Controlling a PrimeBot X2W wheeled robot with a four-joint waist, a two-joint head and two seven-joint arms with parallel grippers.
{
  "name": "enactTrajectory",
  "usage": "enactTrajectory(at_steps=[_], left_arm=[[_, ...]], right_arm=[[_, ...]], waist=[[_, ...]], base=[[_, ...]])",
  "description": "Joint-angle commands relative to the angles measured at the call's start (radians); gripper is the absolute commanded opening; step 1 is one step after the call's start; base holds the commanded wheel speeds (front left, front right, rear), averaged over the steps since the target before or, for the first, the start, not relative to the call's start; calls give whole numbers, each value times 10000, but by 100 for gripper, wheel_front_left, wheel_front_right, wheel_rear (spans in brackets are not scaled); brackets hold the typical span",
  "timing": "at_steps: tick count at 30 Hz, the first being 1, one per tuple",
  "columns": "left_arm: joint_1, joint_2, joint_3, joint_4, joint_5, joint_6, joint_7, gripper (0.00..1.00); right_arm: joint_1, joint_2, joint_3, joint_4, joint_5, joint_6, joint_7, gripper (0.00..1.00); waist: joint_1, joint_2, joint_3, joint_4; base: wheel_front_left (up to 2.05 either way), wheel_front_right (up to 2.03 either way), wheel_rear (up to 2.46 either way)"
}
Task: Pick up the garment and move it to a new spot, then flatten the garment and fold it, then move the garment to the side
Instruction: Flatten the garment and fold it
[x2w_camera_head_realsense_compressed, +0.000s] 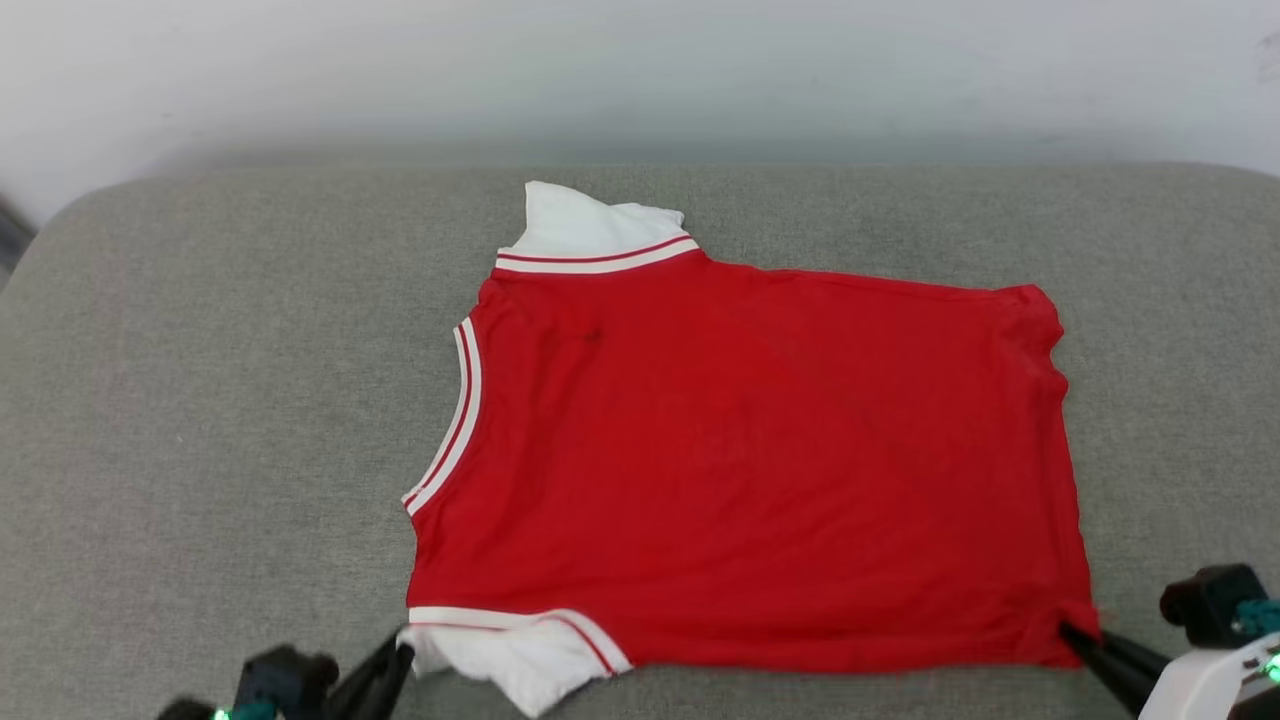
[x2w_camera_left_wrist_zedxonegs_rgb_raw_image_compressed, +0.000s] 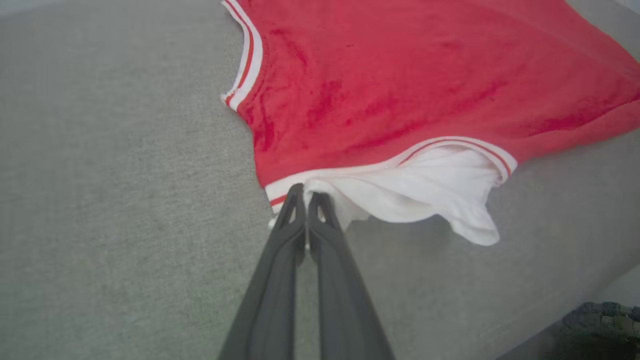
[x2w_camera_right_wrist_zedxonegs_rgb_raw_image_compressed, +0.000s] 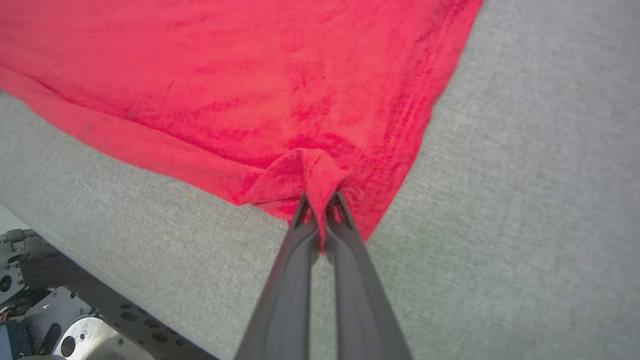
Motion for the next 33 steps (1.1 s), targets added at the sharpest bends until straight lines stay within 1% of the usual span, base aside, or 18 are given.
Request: enactTrajectory(at_steps=[1,7,8,9,11,16,22,26,33], left_arm=[[-499,87,25,-28,203,-132,79,0],[-2566,307,-13,-3,964,-811,689,0],[-2566,307,-13,-3,964,-811,689,0],[-2900,302,-20,11,1053,-919,816,0],[-3618,208,-8,149,1220,-1096,1018,0],[-5006,-13,67,808,1408,-1519,1313,0],[-6091,-16,127,2014,1573,-1936,1454,0],[-6468,-128,81,2885,1550,-2183,1416,0],[-6722,-618,-307,4255,1495,-2578,1235,0]], right_arm=[[-100,96,-279,-206,-108,-8,106,0],[-466,312,-1130,-1030,-451,-8,620,0],[-466,312,-1130,-1030,-451,-8,620,0],[-549,344,-1215,-1139,-481,-8,699,0],[-800,423,-1400,-1283,-583,-8,816,0],[-1498,628,-1437,-1377,-675,-8,1153,0],[-2570,899,-1214,-881,-695,-8,1419,0],[-3279,1031,-914,-160,-761,-8,1512,0],[-4044,1076,-108,1150,-692,-14,1549,0]], waist=[[1,-1,86,11],[1,-1,530,-84],[1,-1,530,-84],[1,-1,643,-118],[1,-1,888,-189],[1,-1,1606,-506],[1,-1,2476,-860],[1,-1,2864,-1006],[1,-1,3013,-1023]], base=[[0,0,0],[0,0,0],[0,0,0],[0,0,0],[0,0,0],[0,0,0],[0,0,0],[0,0,0],[0,0,0]])
